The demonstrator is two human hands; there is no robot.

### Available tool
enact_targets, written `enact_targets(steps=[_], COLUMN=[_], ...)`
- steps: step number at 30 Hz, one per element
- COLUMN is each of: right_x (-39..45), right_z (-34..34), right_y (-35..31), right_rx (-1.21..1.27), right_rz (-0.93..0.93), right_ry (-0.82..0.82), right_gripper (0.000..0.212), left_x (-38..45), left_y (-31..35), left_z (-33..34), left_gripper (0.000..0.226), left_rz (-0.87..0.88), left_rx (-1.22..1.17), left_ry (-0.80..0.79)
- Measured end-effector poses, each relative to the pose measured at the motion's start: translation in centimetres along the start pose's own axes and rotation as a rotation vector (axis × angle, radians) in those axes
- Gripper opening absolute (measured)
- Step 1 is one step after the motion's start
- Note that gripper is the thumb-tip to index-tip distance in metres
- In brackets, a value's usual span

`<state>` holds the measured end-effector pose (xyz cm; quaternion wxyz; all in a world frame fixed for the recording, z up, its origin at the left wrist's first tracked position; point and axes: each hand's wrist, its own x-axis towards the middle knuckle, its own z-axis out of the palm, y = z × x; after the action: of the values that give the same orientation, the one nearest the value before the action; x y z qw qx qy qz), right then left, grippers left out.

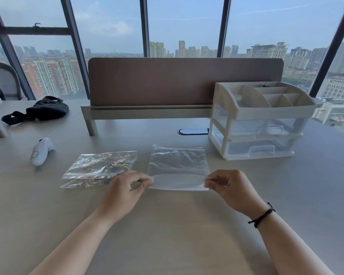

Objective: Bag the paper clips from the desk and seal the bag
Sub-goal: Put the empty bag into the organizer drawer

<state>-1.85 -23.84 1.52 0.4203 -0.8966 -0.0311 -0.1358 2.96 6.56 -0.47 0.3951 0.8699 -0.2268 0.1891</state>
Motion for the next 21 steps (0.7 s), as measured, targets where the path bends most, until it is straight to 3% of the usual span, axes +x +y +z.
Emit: enact_targets(steps=[5,14,21], right_x=[-0.3,-2.1,2.9], right_z=[-0.6,-1.8,1.4], right_y=[-0.6,-2.4,-2.6], right_rx=[0.256,0.712,0.459], right_rz=[0.025,-0.007,0.218], right_ry=[-0.031,-0.056,0.038], right_gripper=[0.006,0.029,0.017], left_x=[0.1,-1.6,1.2], left_y=[0.9,5.2,3.4], left_z=[-0.1,-2.3,-0.1], left_gripper=[0.012,0.024,0.021], left_rz=[-0.137,-0.282,-0.523], left_rx=[-0.34,-0.725,-0.549], left_ry=[-0.036,0.039,0.151])
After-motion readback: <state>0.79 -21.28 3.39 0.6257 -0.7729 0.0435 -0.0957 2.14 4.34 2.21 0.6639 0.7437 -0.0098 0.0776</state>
